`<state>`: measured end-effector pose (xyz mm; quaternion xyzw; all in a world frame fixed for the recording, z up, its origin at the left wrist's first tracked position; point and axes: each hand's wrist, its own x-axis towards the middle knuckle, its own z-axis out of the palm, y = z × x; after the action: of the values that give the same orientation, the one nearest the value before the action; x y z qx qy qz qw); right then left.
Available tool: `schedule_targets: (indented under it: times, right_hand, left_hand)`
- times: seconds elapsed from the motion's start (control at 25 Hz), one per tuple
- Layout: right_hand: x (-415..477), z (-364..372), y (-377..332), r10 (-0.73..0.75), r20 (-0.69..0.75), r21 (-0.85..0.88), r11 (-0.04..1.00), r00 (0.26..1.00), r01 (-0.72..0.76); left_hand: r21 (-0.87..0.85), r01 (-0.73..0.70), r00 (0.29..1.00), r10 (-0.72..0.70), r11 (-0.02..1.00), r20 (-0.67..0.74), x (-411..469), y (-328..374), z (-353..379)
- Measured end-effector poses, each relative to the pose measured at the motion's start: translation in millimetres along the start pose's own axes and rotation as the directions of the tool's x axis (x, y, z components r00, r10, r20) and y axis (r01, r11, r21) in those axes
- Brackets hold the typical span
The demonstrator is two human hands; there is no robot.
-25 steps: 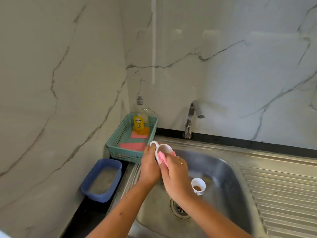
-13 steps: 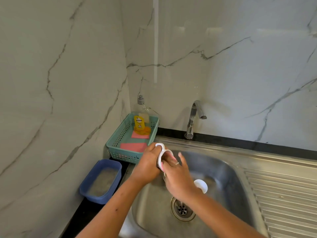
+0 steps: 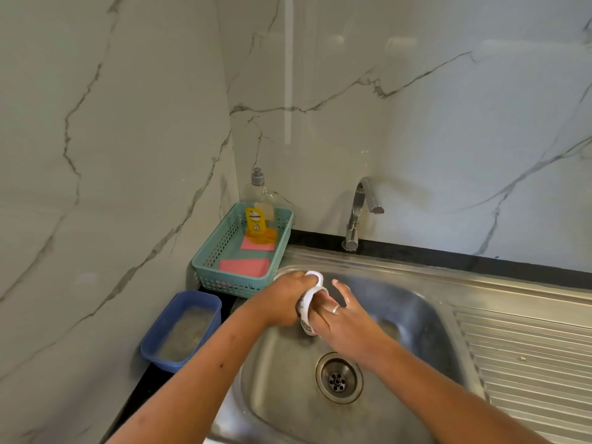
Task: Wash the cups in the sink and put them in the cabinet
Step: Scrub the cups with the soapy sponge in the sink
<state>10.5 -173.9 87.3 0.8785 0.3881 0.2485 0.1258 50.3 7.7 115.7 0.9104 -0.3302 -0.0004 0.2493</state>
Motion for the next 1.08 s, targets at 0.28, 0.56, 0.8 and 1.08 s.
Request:
schedule_targets:
  times: [0.28,0.56,0.8,1.08]
  right_hand:
    - [42,-37,-34,0.685,0.529,0.789,-0.181,0.500,-0.587]
    - [4,-29,-21,0.295,0.060,0.575,0.771,0.954,-0.275]
    - [9,-11,3,0.179,0.137,0.405,0.887,0.974,-0.220]
    - [38,-43,-46,0.757,0.440,0.810,-0.102,0.484,-0.577]
  left_hand:
    - [-0.212,0.100,0.896,-0.181,0.972,-0.406,-11,11,39]
    - [-0.267,0.079,0.992,-0.103,0.960,-0.076,-9,5,7]
    - [-0.454,0.178,0.956,-0.263,0.873,-0.131,-4,5,15]
    - [-0.112,-0.038,0.839,-0.029,0.993,-0.543,-12,12,44]
